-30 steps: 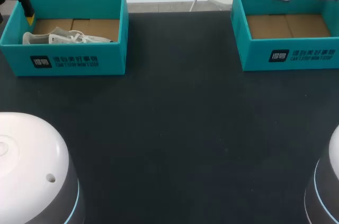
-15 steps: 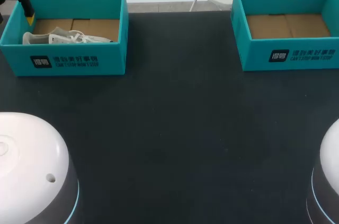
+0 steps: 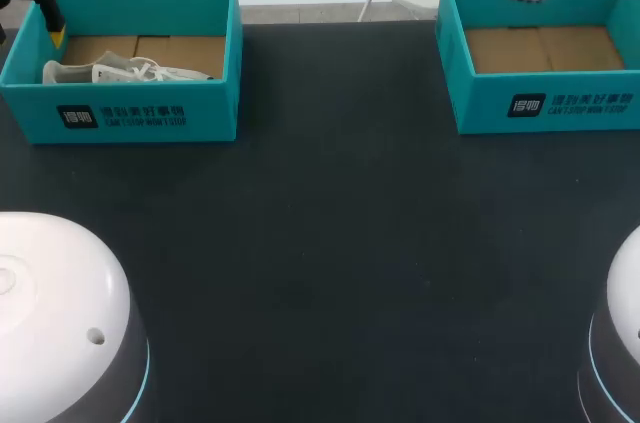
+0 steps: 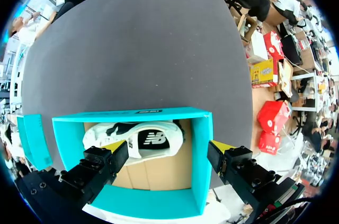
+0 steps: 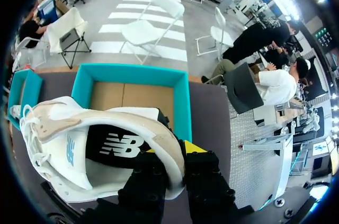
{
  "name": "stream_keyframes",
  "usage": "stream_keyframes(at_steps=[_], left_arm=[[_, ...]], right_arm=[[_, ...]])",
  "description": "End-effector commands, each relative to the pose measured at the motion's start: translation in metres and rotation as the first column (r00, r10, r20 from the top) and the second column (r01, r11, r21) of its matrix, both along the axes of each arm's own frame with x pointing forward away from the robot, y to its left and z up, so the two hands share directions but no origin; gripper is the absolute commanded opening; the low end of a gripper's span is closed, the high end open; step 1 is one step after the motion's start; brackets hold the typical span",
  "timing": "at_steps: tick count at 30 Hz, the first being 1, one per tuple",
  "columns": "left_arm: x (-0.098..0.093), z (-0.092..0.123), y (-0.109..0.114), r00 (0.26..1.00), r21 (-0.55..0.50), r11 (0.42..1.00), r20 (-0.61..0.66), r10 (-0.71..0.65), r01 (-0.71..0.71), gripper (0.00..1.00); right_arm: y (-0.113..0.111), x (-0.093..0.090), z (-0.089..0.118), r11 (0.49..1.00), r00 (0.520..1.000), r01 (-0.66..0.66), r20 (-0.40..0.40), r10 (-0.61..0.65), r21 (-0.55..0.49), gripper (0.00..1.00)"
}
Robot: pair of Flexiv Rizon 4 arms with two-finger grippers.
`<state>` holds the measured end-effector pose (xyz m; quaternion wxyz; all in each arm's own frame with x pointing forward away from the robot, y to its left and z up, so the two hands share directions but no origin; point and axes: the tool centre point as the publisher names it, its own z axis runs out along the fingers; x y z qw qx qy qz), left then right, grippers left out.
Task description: Take the shoe out of the shoebox, open the shoe tongue, remove and reinsert the insole, then place the shoe into the shoebox
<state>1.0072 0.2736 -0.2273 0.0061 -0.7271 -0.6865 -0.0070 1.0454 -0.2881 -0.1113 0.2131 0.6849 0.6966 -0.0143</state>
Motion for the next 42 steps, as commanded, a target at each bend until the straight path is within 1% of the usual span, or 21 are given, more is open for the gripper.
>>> stream_keyframes(at_steps=[1,3,6,8,11,12,13,18,19,21,22,39,40,41,42], left_arm=[[-0.001,0.000,0.000,1.000,0.001,1.000,0.001,-0.001,0.001,1.00],[-0.001,0.000,0.000,1.000,0.001,1.000,0.001,-0.001,0.001,1.00],[-0.001,0.000,0.000,1.000,0.001,1.000,0.001,-0.001,0.001,1.00],[-0.001,0.000,0.000,1.000,0.001,1.000,0.001,-0.001,0.001,1.00],[-0.001,0.000,0.000,1.000,0.001,1.000,0.001,-0.001,0.001,1.00],[-0.001,0.000,0.000,1.000,0.001,1.000,0.001,-0.001,0.001,1.00],[-0.001,0.000,0.000,1.000,0.001,1.000,0.001,-0.001,0.001,1.00],[-0.001,0.000,0.000,1.000,0.001,1.000,0.001,-0.001,0.001,1.00],[-0.001,0.000,0.000,1.000,0.001,1.000,0.001,-0.001,0.001,1.00],[-0.001,0.000,0.000,1.000,0.001,1.000,0.001,-0.001,0.001,1.00],[-0.001,0.000,0.000,1.000,0.001,1.000,0.001,-0.001,0.001,1.00],[-0.001,0.000,0.000,1.000,0.001,1.000,0.001,-0.001,0.001,1.00],[-0.001,0.000,0.000,1.000,0.001,1.000,0.001,-0.001,0.001,1.00],[-0.001,0.000,0.000,1.000,0.001,1.000,0.001,-0.001,0.001,1.00],[-0.001,0.000,0.000,1.000,0.001,1.000,0.001,-0.001,0.001,1.00]], right_arm=[[0.023,-0.037,0.005,0.999,1.000,0.009,0.028,-0.008,-0.034,0.00],[0.034,-0.053,0.009,0.999,0.999,0.032,0.025,-0.031,-0.017,0.00],[0.047,-0.075,0.011,0.999,0.999,0.040,0.020,-0.039,-0.029,0.00],[0.054,-0.091,0.012,0.998,0.997,0.069,0.018,-0.069,-0.007,0.00],[0.069,-0.112,0.011,0.997,0.997,0.082,0.010,-0.082,-0.001,0.00],[0.072,-0.117,0.010,0.996,0.996,0.088,0.006,-0.088,0.003,0.00],[0.078,-0.126,0.010,0.994,0.994,0.108,0.003,-0.108,0.023,0.00],[0.093,-0.147,0.008,0.992,0.992,0.129,-0.007,-0.129,-0.016,0.00],[0.097,-0.150,0.007,0.992,0.992,0.127,-0.015,-0.127,-0.003,0.00],[0.104,-0.155,0.006,0.994,0.993,0.109,-0.033,-0.110,-0.020,0.00],[0.105,-0.155,0.006,0.993,0.993,0.115,-0.020,-0.115,0.001,0.00],[0.105,-0.155,0.006,0.993,0.993,0.115,-0.020,-0.115,0.001,0.00],[0.110,-0.160,0.005,0.993,0.993,0.119,-0.022,-0.119,-0.001,0.00],[0.120,-0.168,0.004,0.995,0.995,0.099,-0.018,-0.100,-0.024,0.00],[0.125,-0.172,0.004,0.995,0.995,0.096,-0.008,-0.097,-0.037,0.00]])
